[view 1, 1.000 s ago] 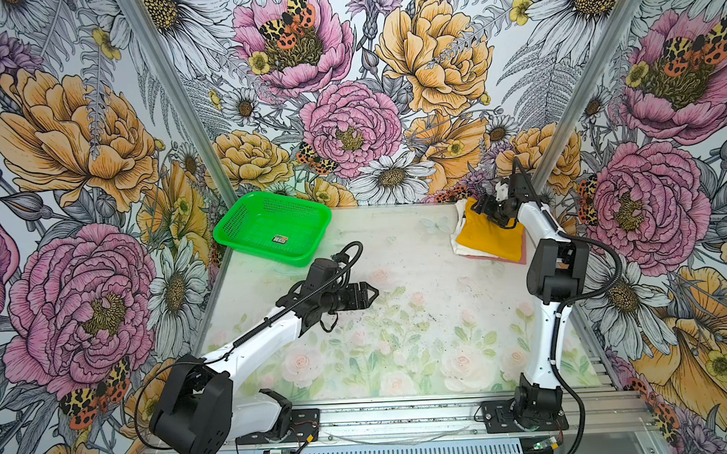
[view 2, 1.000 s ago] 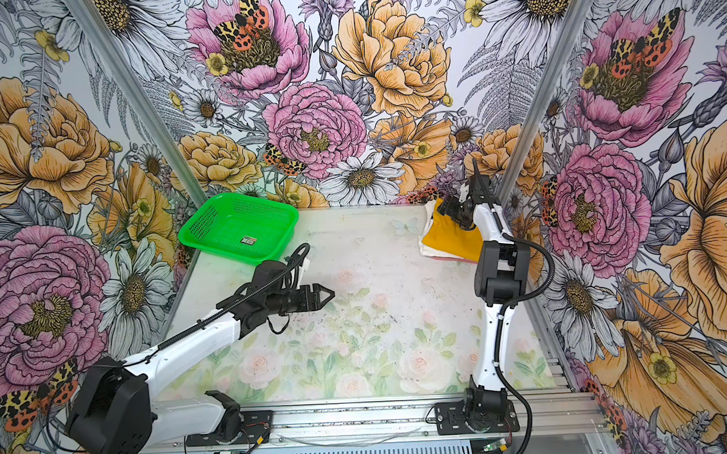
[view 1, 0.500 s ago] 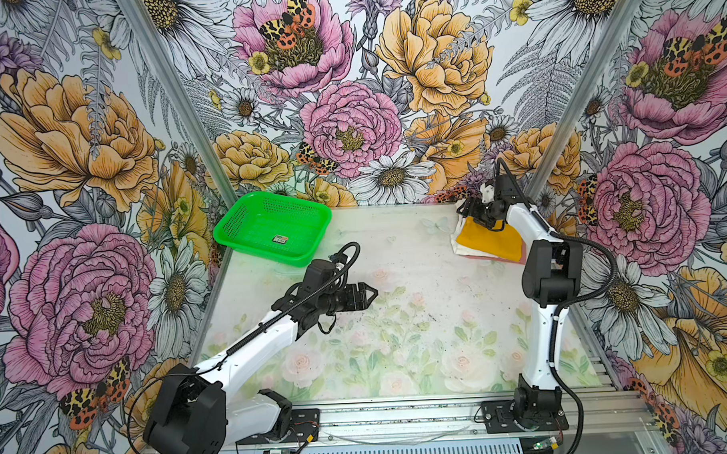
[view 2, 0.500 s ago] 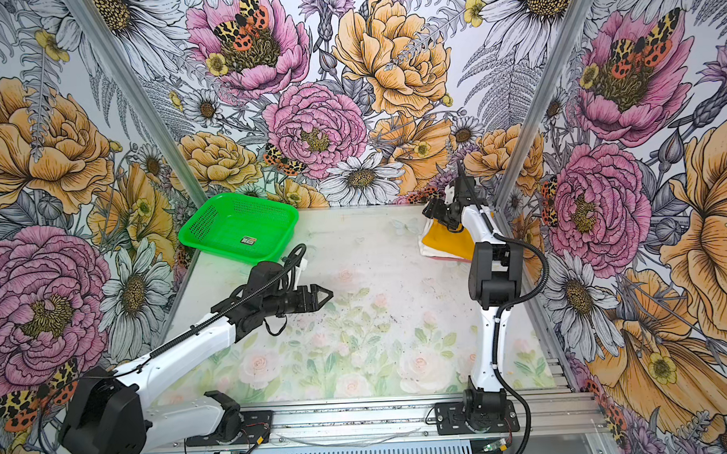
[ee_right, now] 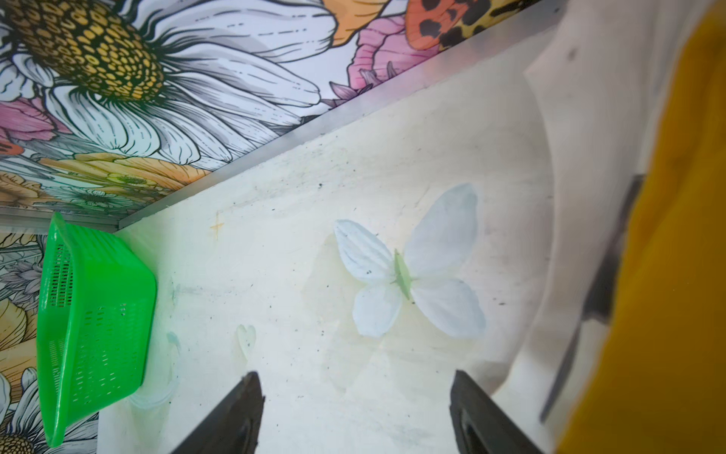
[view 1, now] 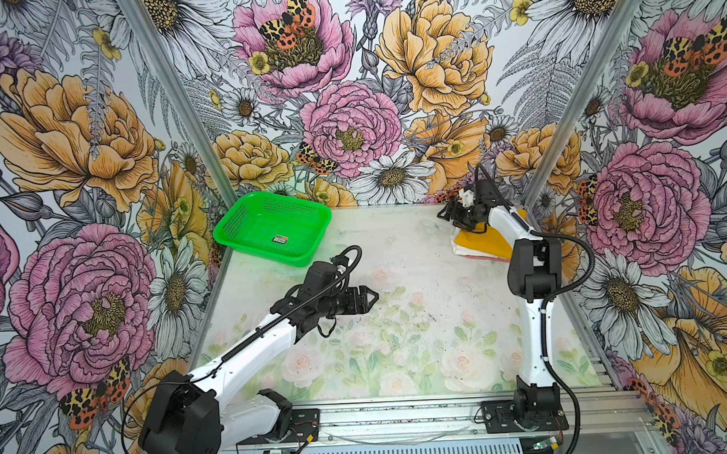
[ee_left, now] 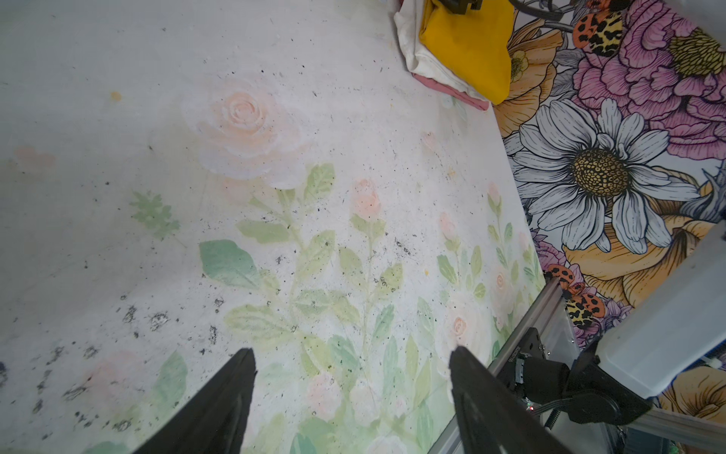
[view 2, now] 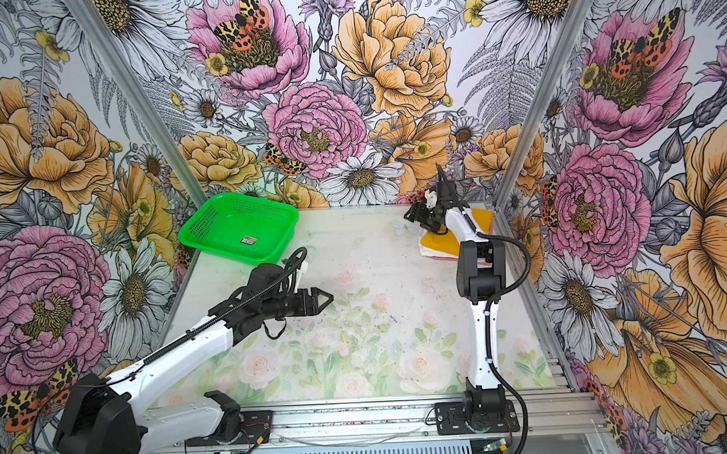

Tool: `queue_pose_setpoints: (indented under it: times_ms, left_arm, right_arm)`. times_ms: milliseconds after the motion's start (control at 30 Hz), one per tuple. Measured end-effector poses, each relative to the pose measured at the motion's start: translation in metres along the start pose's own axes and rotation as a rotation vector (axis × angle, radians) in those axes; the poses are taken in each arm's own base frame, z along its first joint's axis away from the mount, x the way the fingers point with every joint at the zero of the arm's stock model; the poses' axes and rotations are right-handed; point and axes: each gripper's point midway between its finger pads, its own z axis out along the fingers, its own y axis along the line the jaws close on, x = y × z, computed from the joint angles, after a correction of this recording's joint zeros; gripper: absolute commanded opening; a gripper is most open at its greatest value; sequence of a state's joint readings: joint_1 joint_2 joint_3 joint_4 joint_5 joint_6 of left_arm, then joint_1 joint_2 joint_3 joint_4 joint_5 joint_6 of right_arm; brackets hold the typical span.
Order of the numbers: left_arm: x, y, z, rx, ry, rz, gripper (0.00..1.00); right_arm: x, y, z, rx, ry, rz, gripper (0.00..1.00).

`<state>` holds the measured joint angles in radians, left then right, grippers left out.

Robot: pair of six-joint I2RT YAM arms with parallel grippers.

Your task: Fold and stack the t-shirts

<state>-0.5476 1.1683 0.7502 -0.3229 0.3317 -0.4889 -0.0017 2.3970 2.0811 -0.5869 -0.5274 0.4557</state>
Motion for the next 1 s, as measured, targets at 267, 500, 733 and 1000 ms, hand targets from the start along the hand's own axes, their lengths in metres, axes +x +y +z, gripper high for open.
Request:
queue_pose_setpoints:
  times_ms: [267, 500, 733, 1000]
  left_arm:
    - [-0.011, -0.017, -0.012, 0.019, -0.043, 0.033, 0.83]
    - [-0.016, -0.023, -0.025, -0.004, -0.086, 0.095, 0.99]
    - [-0.034, -0.004, -0.040, -0.162, -0.147, 0.163, 0.99]
    - [-0.061, 0.062, -0.073, -0.531, -0.291, 0.204, 0.99]
  right_arm:
    - [0.022, 0.039, -0.051, -0.028, 0.004, -0.054, 0.77]
    - [0.070, 0.061, -0.152, 0.068, -0.109, -0.200, 0.85]
    - [0.169, 0.026, -0.173, 0.228, -0.071, -0.287, 0.87]
    - [0.201, 0.000, -0.200, 0.335, -0.223, -0.365, 1.00]
